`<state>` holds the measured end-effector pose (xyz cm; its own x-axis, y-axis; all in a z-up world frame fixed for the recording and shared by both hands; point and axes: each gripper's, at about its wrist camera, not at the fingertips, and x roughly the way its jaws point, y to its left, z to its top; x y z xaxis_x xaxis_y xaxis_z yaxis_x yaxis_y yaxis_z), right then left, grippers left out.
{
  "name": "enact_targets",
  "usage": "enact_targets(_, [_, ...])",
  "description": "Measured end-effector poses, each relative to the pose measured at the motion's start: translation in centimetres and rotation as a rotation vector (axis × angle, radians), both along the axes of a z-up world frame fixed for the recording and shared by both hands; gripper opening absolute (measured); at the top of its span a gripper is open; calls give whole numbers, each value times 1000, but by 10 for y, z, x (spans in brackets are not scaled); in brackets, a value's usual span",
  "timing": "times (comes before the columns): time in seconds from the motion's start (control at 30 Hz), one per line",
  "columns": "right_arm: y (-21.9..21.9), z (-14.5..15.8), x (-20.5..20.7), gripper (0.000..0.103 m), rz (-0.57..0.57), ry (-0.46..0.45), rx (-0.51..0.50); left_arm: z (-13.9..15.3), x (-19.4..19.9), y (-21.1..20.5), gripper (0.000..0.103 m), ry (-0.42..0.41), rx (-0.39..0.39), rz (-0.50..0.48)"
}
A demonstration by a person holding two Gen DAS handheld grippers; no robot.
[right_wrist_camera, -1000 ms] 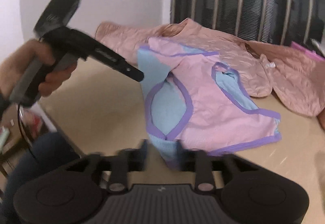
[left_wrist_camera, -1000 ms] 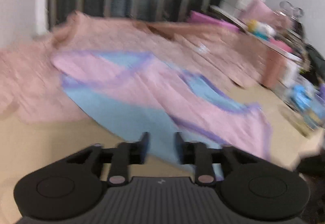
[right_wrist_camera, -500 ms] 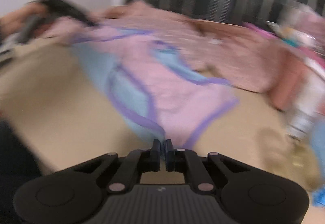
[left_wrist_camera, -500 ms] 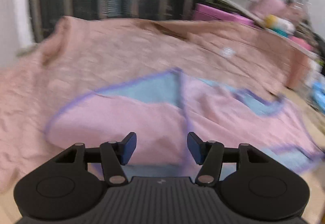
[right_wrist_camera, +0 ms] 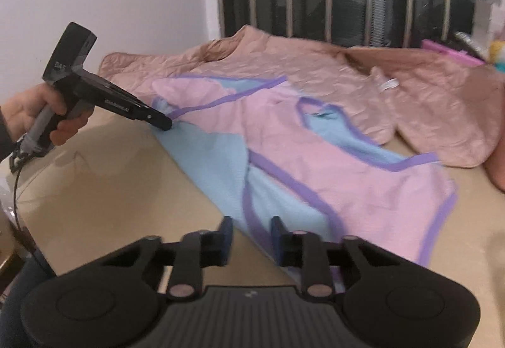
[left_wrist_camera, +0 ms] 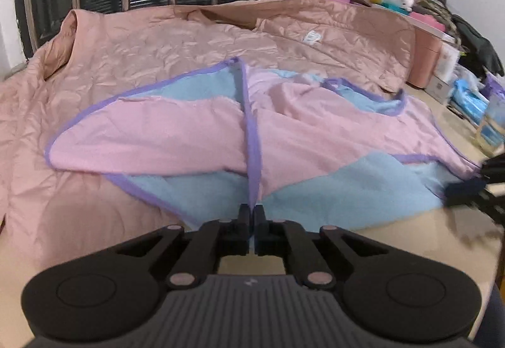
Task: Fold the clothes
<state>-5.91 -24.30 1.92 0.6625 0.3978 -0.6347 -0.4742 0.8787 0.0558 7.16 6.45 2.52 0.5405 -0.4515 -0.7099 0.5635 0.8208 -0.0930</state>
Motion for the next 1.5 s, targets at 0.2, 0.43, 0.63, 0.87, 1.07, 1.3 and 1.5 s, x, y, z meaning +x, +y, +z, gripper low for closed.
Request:
enact_targets(0.2, [-16, 1, -10, 0, -2, 35, -38, 22, -107, 16, 1, 54, -113, 104])
enact_targets(0.43, [-42, 10, -42, 16, 17, 18, -40, 22, -145, 16, 48, -47, -121, 97])
enact_targets(0.63, [-25, 9, -22, 30, 1, -19, 17, 8, -116, 24, 48, -47, -32, 160])
enact_targets(0.87, [-2, -6, -1, 6, 10, 6, 13, 8, -89, 54, 49, -57, 31, 431])
enact_targets(1.07, [-29, 0, -21, 3, -64, 49, -24, 10, -55, 84, 56, -48, -12, 589])
enact_targets(1.3, [-45, -1, -35, 6, -110, 36, -31, -7, -32, 66, 2, -26, -2, 472])
enact_targets(1.5, [-38, -1, -32, 8, -100, 22, -50, 41, -40, 55, 2, -157, -2, 424])
